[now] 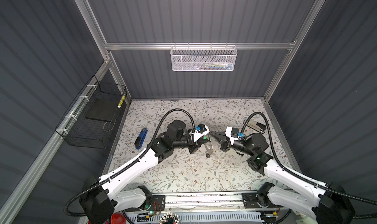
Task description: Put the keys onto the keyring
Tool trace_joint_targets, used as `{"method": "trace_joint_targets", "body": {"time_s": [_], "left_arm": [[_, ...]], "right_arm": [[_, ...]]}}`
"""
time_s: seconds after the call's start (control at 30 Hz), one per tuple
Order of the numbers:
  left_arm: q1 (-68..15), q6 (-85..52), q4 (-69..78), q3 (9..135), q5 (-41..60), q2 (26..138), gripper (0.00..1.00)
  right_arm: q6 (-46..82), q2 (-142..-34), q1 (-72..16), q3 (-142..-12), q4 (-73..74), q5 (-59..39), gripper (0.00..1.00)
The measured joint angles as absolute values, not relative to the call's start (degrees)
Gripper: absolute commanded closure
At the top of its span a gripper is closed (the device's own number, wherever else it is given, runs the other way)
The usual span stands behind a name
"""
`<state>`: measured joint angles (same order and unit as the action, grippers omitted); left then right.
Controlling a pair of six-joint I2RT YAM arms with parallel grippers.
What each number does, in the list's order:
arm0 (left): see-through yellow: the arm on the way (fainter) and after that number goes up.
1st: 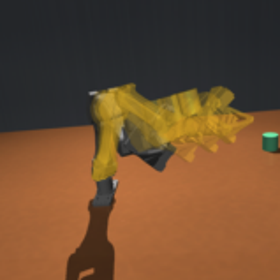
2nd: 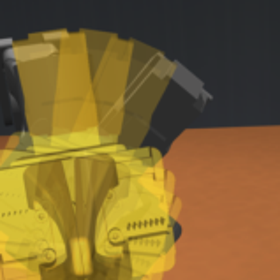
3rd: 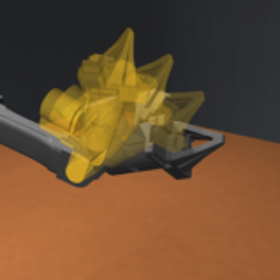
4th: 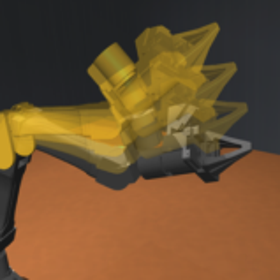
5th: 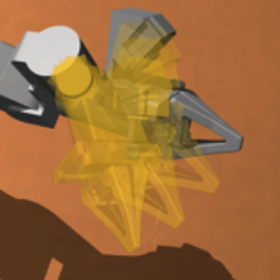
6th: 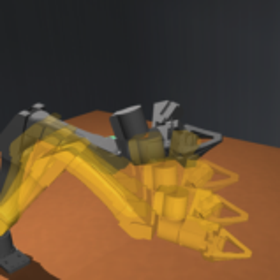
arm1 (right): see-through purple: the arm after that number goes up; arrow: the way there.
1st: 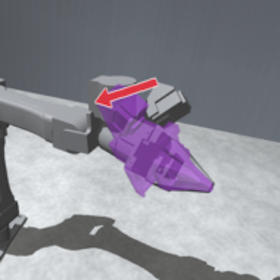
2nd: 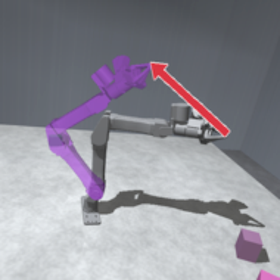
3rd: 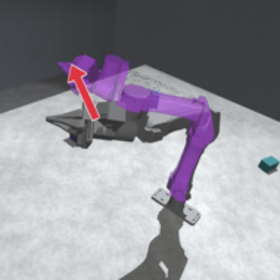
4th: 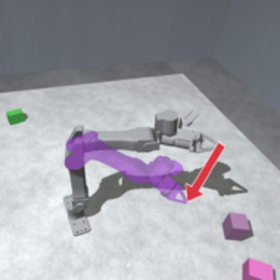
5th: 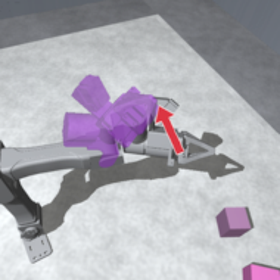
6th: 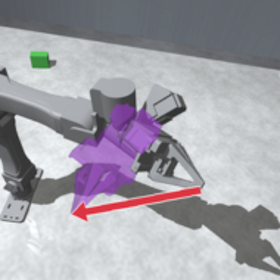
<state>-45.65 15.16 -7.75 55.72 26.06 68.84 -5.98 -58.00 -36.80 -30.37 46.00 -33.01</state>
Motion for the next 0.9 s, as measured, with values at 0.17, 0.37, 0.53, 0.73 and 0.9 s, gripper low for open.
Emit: {"method": "trace_joint_targets", "body": {"time_s": [0.17, 0.37, 0.53, 0.73, 0.9], "left_arm": [[-45.65, 13.61, -7.70, 57.28, 28.14, 71.09, 0.97], [-45.65, 9.69, -6.81, 57.17, 28.10, 71.64, 0.57], [-45.65, 10.87, -9.10, 57.06, 22.65, 68.16, 0.54], [-45.63, 15.14, -10.44, 56.95, 17.82, 60.90, 0.54], [-45.63, 17.89, -12.88, 58.17, 18.65, 61.80, 0.56]], "right_arm": [[-5.98, -57.10, -36.73, -29.21, 46.83, -32.82, 1.00], [-5.52, -57.71, -36.73, -29.23, 47.33, -32.93, 1.00], [-5.13, -58.63, -36.71, -29.23, 48.34, -32.86, 1.00], [-4.91, -58.67, -36.69, -29.21, 48.80, -32.80, 1.00], [-4.49, -58.67, -36.67, -28.40, 50.00, -32.84, 1.00]]}}
